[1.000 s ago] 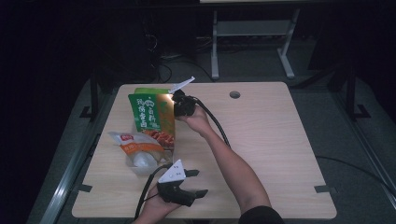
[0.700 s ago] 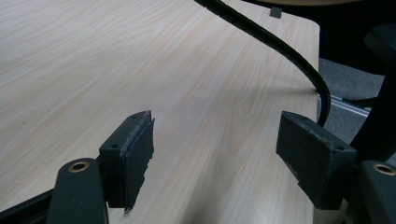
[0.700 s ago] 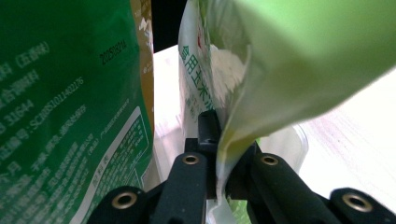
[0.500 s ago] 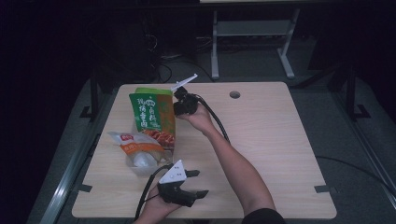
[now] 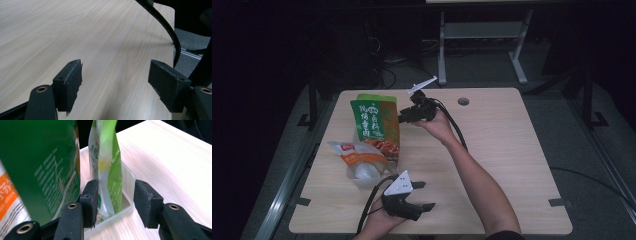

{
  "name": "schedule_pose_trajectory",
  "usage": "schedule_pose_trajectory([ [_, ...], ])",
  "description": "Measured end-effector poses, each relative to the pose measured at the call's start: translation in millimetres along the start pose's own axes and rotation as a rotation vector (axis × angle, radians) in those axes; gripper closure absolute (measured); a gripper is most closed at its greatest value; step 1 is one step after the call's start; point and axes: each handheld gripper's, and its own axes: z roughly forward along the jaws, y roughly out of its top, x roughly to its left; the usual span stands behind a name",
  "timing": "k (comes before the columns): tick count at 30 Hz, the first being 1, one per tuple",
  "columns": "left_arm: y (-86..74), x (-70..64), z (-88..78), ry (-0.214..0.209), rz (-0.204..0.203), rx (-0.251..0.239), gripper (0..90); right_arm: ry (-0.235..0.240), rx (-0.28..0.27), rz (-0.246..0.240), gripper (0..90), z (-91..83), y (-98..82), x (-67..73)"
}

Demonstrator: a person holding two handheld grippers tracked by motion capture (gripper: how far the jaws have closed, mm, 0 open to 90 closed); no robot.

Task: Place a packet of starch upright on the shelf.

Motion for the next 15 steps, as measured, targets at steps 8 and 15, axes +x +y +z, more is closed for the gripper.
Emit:
schedule_pose_trajectory([
  [8, 1.9, 5.2, -2.6, 0.009, -0.018, -0.013, 26.1, -0.033, 0.011, 0.007, 48.6, -20.1, -7.5, -2.9],
  [15, 3.4, 7.5, -2.2, 0.013, -0.021, -0.01, 25.6, -0.063, 0.015, 0.002, 44.8, -34.6, -13.3, -2.1],
])
